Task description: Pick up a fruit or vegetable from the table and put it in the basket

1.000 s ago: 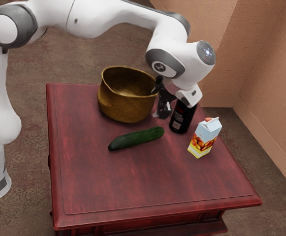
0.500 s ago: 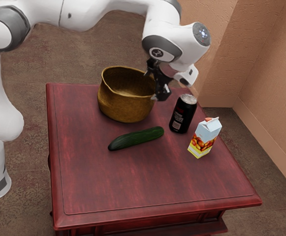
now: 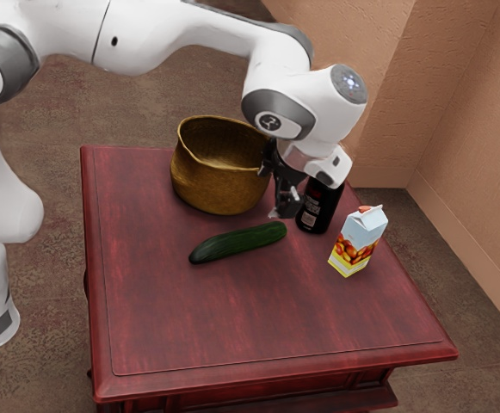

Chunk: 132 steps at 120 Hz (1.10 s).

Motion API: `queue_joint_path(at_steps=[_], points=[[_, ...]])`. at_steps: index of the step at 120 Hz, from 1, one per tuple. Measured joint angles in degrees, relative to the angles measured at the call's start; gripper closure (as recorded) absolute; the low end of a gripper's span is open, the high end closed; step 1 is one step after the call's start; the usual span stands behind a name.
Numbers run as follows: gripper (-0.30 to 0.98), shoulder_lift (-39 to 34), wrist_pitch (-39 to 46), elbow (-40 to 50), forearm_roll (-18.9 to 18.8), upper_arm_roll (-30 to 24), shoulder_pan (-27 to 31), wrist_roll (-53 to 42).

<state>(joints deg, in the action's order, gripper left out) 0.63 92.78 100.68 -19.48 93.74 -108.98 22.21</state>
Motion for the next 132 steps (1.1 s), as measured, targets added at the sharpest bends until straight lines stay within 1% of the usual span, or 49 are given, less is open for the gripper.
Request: queue_joint_path(at_steps=[19,51,67,76,82,90,103,107,110,115,132], points=[[0.0,1.84,1.24,4.34,-0.73,-0.11,-1.06,0.47],[0.0,1.67,4.77,8.68,-0.37,-0.07,1.3,1.31],[0.0,0.86,5.9,9.2,1.11,0.08,1.44,1.53],[0.0,-1.6,6.71,9.69,2.01,0.36,0.33,1.52],[0.0,-4.64,7.26,9.82,2.39,0.7,-0.74,1.46],[0.0,-7.13,7.98,9.89,2.66,1.8,0.67,1.36],[0.0,-9.12,9.34,9.84,2.87,3.11,1.54,1.14],[0.0,-10.16,9.79,9.83,2.94,4.11,1.11,1.0],[-0.03,-10.84,10.09,9.82,3.0,4.76,0.7,0.93],[0.01,-11.55,10.5,9.82,3.08,5.38,0.0,0.8],[0.0,-12.11,11.5,10.34,2.97,5.9,-1.5,0.31]])
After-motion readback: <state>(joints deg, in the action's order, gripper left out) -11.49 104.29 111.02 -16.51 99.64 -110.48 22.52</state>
